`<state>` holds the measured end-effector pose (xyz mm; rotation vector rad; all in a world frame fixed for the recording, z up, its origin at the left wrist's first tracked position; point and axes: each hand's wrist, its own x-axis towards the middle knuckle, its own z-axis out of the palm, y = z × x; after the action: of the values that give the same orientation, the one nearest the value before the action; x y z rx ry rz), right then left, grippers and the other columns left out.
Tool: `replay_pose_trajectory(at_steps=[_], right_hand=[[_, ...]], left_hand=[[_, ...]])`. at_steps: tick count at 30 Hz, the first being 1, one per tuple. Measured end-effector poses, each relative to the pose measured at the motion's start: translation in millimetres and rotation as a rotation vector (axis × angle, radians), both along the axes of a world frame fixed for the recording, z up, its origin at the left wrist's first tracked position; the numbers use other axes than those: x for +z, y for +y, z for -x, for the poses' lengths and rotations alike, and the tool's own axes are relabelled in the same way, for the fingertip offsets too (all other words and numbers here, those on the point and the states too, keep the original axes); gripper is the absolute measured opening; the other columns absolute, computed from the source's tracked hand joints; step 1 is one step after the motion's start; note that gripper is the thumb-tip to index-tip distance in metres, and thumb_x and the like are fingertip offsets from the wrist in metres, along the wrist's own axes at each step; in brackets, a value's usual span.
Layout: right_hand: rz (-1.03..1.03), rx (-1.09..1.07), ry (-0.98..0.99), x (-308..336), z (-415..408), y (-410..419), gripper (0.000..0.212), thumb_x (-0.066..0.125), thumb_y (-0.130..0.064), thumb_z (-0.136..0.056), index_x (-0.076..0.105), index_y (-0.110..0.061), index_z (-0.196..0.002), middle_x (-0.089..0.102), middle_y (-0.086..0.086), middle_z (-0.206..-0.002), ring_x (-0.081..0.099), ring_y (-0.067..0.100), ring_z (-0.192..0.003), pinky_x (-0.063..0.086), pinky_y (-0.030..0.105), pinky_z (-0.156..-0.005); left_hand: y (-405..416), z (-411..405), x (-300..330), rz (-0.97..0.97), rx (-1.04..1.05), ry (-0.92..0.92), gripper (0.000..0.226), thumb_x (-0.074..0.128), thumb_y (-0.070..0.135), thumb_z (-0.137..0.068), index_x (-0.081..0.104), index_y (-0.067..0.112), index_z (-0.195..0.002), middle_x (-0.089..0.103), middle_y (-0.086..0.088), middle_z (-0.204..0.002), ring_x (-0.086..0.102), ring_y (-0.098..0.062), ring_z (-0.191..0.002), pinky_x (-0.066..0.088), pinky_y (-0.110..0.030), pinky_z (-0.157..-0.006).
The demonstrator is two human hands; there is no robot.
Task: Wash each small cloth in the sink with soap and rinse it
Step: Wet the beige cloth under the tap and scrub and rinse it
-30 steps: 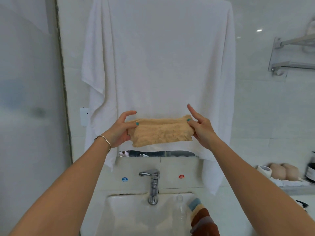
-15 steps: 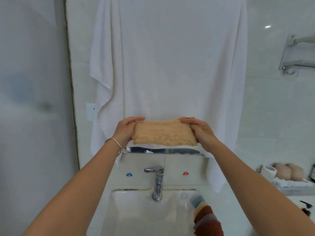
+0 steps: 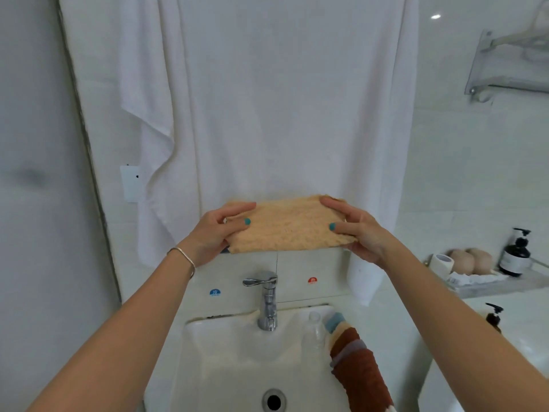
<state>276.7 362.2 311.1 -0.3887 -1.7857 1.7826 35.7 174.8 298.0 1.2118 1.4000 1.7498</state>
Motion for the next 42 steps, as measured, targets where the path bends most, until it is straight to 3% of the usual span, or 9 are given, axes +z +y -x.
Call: replay_pose_trajectory(at_steps=[7, 11, 15, 17, 20, 27, 32, 37, 42], right_hand=[[0.055, -0.052, -0.042, -32.3, -45.5, 7.4, 0.056, 0.049, 0.016, -0.087, 0.06, -0.018, -0.131, 0.046, -0.005, -0.125, 0.056, 0.008, -0.071, 0.049, 0.02, -0.059], [0.085, -0.064, -0.087, -53.0, -81.3, 28.4, 0.056, 0.048, 0.016, -0.088, 0.062, -0.021, -0.128, 0.046, -0.004, -0.124, 0.056, 0.009, -0.071, 0.051, 0.021, -0.061], [0.069, -0.039, -0.141, -79.3, -116.6, 54.7, 0.057, 0.049, 0.017, -0.087, 0.063, -0.021, -0.126, 0.046, -0.003, -0.125, 0.056, 0.011, -0.077, 0.051, 0.02, -0.062], [0.064, -0.02, -0.155, -95.2, -132.3, 68.5, 0.058, 0.049, 0.018, -0.086, 0.062, -0.019, -0.128, 0.048, -0.005, -0.125, 0.059, 0.01, -0.081, 0.05, 0.02, -0.064], [0.076, 0.006, -0.172, -127.3, -154.4, 88.2, 0.06, 0.048, 0.018, -0.085, 0.058, -0.016, -0.134, 0.049, -0.008, -0.127, 0.06, 0.008, -0.092, 0.052, 0.02, -0.07], [0.259, 0.054, -0.286, -223.8, -198.3, 118.1, 0.062, 0.052, 0.017, -0.082, 0.055, -0.013, -0.136, 0.049, -0.006, -0.128, 0.059, 0.01, -0.097, 0.052, 0.019, -0.069], [0.337, 0.094, -0.359, -273.4, -210.2, 128.1, 0.064, 0.062, 0.007, -0.073, 0.059, -0.017, -0.132, 0.048, -0.007, -0.13, 0.054, 0.015, -0.107, 0.052, 0.021, -0.074], [0.345, 0.089, -0.295, -287.4, -209.7, 140.9, 0.061, 0.054, 0.013, -0.084, 0.057, -0.023, -0.134, 0.045, -0.007, -0.132, 0.056, 0.012, -0.109, 0.052, 0.023, -0.078], [0.422, 0.135, -0.403, -332.6, -206.3, 148.2, 0.066, 0.06, 0.005, -0.074, 0.057, -0.021, -0.135, 0.043, -0.006, -0.13, 0.054, 0.015, -0.108, 0.053, 0.025, -0.078]], left_hand=[[25.3, -32.3, -34.4, 0.009, -0.074, -0.07, 0.042, 0.059, -0.003, -0.088, 0.056, 0.0, -0.13, 0.046, 0.008, -0.142, 0.055, 0.004, -0.112, 0.051, -0.014, -0.082], [42.2, -63.6, -60.4, 0.122, -0.158, -0.09, 0.058, 0.072, 0.008, -0.074, 0.058, 0.021, -0.129, 0.05, -0.01, -0.14, 0.061, -0.011, -0.108, 0.053, -0.018, -0.078], [60.4, -92.0, -101.6, 0.199, -0.211, -0.096, 0.064, 0.09, 0.019, -0.063, 0.067, 0.037, -0.12, 0.049, -0.015, -0.136, 0.052, -0.023, -0.125, 0.052, -0.023, -0.088], [67.9, -113.7, -123.5, 0.167, -0.159, -0.084, 0.042, 0.075, 0.001, -0.079, 0.07, 0.021, -0.115, 0.053, -0.009, -0.137, 0.055, -0.014, -0.121, 0.052, -0.019, -0.088], [79.7, -146.9, -158.7, 0.136, -0.111, -0.015, 0.035, 0.058, -0.013, -0.087, 0.065, 0.001, -0.118, 0.044, 0.011, -0.143, 0.053, 0.01, -0.116, 0.051, -0.018, -0.091], [94.6, -209.4, -256.4, 0.226, -0.032, -0.03, 0.041, 0.064, -0.009, -0.084, 0.07, 0.02, -0.112, 0.026, 0.017, -0.154, 0.046, 0.011, -0.123, 0.05, -0.018, -0.086], [92.7, -235.1, -296.3, 0.339, 0.026, -0.055, 0.043, 0.071, 0.009, -0.074, 0.075, 0.04, -0.104, 0.026, 0.024, -0.152, 0.04, -0.004, -0.135, 0.051, -0.025, -0.088], [105.5, -240.7, -295.2, 0.302, 0.162, 0.098, 0.057, 0.063, 0.002, -0.071, 0.071, 0.043, -0.109, 0.017, 0.032, -0.152, 0.046, 0.009, -0.124, 0.051, -0.041, -0.087], [111.3, -243.3, -335.0, 0.47, 0.145, 0.056, 0.06, 0.063, 0.006, -0.066, 0.07, 0.054, -0.1, 0.015, 0.033, -0.153, 0.03, 0.013, -0.134, 0.045, -0.045, -0.105]])
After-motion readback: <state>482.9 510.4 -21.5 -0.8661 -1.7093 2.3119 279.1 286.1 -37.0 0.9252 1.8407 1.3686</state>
